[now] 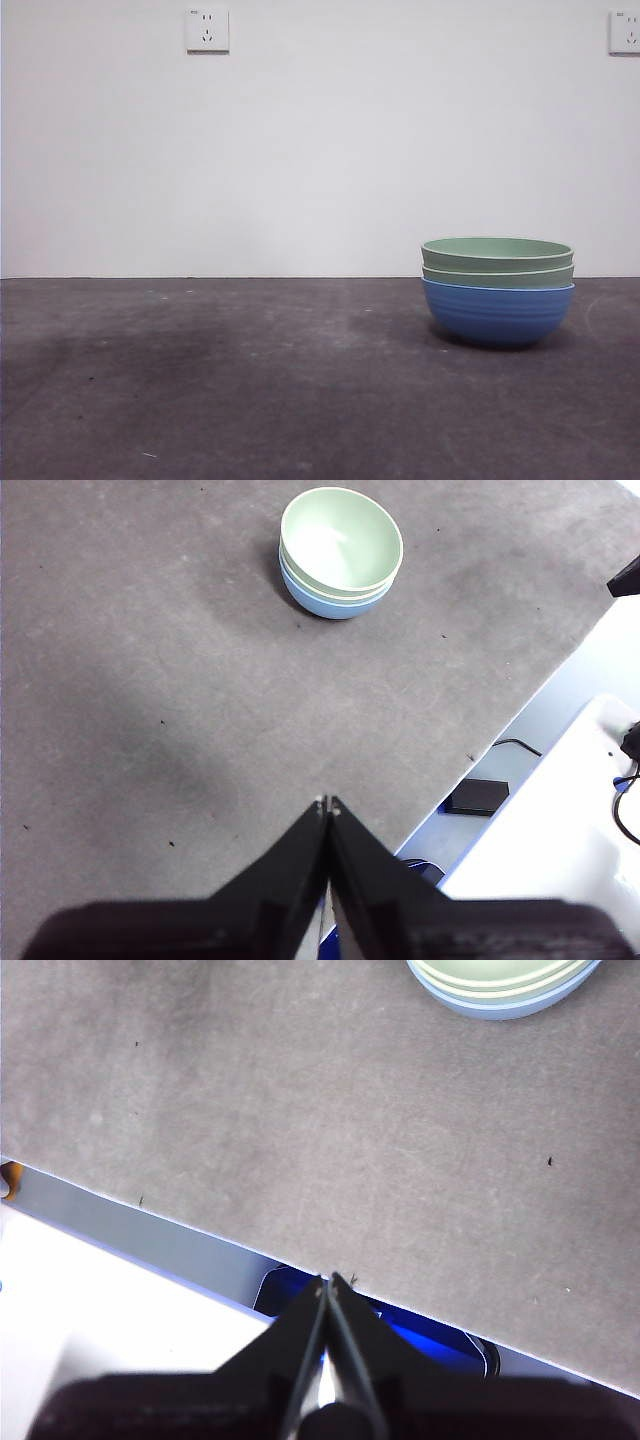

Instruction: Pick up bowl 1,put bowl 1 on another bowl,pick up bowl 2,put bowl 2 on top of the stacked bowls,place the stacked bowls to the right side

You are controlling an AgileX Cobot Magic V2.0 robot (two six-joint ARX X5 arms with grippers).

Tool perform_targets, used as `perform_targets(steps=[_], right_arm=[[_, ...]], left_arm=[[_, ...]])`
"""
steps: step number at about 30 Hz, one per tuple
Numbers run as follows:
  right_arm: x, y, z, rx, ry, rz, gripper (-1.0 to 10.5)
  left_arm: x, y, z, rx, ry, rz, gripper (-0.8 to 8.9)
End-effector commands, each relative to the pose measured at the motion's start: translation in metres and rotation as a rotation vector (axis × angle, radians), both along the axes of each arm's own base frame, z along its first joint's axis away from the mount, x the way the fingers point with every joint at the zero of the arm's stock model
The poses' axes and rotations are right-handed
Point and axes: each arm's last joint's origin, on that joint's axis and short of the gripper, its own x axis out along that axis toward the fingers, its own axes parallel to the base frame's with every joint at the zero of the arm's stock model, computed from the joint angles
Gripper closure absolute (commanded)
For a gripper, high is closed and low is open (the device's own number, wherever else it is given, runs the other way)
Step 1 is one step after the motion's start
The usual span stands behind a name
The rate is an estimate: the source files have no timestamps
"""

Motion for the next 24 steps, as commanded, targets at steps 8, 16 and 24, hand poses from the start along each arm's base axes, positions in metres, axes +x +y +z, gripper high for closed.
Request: perform_targets(steps=[8, 16, 24], right_arm=[[0.000, 0.000, -0.001, -0.006, 0.000, 0.004, 9.4], [0.000, 0.000, -0.001, -0.006, 0.000, 0.004, 9.4], [0.000, 0.000, -0.001, -0.006, 0.000, 0.004, 9.4]], left_arm=[[0.000, 0.000, 0.001, 0.004, -0.011, -0.008, 8.17], [0.002, 0.002, 0.003, 0.042, -0.092, -0.005, 8.17], [-0.005, 0.036, 0.023, -0.078, -0.650, 0.077, 8.17]])
